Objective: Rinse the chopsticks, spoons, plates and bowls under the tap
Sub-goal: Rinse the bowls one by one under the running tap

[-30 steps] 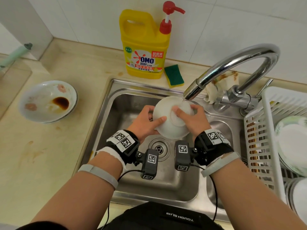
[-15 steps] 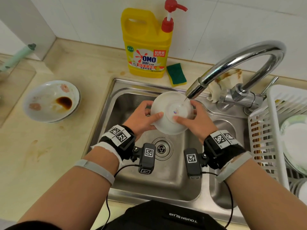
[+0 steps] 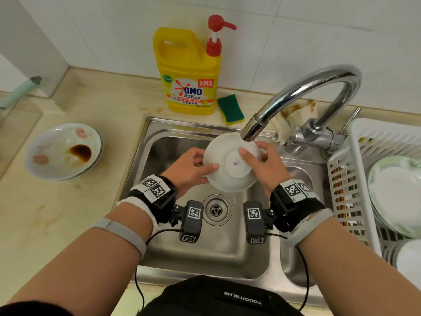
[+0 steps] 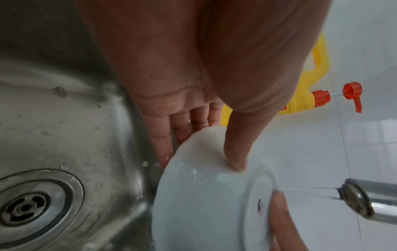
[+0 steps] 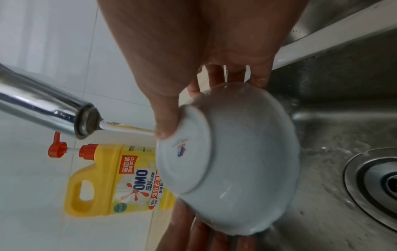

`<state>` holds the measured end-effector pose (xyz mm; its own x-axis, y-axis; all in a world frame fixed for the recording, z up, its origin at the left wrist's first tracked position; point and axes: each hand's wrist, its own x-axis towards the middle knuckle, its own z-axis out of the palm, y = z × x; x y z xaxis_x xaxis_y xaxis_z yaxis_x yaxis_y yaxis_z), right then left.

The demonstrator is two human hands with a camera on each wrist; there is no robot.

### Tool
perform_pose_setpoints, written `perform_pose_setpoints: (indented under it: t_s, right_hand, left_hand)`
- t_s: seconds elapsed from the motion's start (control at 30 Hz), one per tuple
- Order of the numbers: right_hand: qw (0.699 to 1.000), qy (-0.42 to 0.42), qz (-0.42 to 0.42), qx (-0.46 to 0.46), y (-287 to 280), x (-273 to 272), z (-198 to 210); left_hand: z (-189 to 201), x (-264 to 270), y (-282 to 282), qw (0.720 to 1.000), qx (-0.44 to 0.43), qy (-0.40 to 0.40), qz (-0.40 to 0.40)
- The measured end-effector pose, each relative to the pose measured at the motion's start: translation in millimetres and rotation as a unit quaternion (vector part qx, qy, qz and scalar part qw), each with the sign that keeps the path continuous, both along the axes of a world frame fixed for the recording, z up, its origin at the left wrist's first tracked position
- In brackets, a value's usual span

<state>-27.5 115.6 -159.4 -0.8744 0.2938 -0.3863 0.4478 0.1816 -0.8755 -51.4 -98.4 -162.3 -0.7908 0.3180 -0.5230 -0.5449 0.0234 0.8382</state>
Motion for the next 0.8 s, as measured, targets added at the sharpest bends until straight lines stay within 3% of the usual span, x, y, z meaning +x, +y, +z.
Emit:
perform_pose_setpoints:
  t_s: [0.17, 0.37, 0.8]
  right_hand:
    - [1.0, -0.003, 0.016, -0.02, 4, 4, -3]
    - [0.992, -0.032, -0.028, -0.118, -8, 5, 0]
    - [0.995, -0.04, 0.027, 0.084, -17, -17, 12]
  left_hand:
    - [5, 0, 3, 0.998, 0.037, -0.048, 0.006]
    - [6, -2, 9, 0.998, 0.002, -0.061, 0.021]
    - [10, 8, 9, 0.997, 0.038, -0.066, 0.031]
